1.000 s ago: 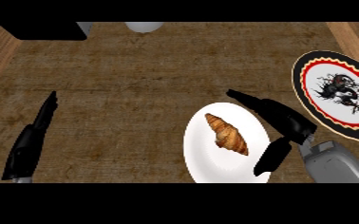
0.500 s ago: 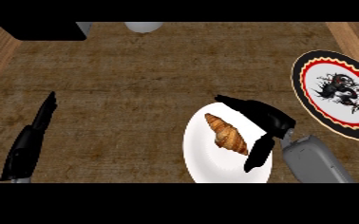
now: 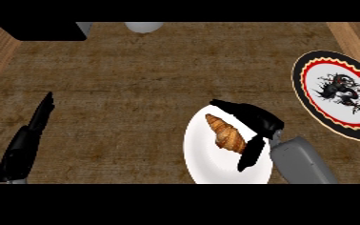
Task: Pick the croissant from the plate and place it in the plate
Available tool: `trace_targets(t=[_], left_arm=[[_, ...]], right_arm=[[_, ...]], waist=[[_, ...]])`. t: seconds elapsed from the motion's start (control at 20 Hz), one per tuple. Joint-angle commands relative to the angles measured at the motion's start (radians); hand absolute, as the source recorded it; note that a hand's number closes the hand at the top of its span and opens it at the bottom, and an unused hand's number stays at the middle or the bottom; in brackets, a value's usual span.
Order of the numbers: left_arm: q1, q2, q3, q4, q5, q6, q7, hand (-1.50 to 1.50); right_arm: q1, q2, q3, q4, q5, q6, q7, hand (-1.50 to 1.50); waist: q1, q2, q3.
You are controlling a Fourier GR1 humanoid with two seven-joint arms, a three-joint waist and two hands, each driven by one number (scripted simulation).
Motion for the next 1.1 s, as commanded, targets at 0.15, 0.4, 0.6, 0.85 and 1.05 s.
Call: trace_targets(t=[0.15, 0.4, 0.6, 0.85, 1.05], left_arm=[[0.007, -0.026, 0.05, 0.017, -0.02, -0.025, -0.034, 0.0], [-0.027, -0.023, 0.06, 0.066, -0.03, -0.058, -0.035, 0.0], [-0.058, -0.083, 0.037, 0.059, -0.093, -0.002, -0.016, 0.0], [0.001, -0.059, 0.059, -0.003, -0.056, -0.027, -0.003, 0.0], [0.007, -0.058, 0.076, -0.004, -0.051, -0.014, -0.009, 0.0]], right_arm=[[0.002, 0.044, -0.016, 0.144, 0.122, -0.038, -0.153, -1.5], [0.03, 0.083, -0.034, 0.132, 0.126, -0.068, -0.215, 1.5], [-0.06, 0.109, -0.077, 0.193, 0.161, -0.043, -0.214, 1.5], [0.029, -0.326, -0.303, 0.223, 0.145, -0.059, -0.366, 1.5], [0.03, -0.534, -0.442, 0.329, 0.159, -0.104, -0.391, 1.5]], waist=[[0.001, 0.0, 0.0], [-0.002, 0.0, 0.0], [0.0, 0.001, 0.0], [-0.027, 0.008, 0.004], [-0.056, 0.024, 0.012]])
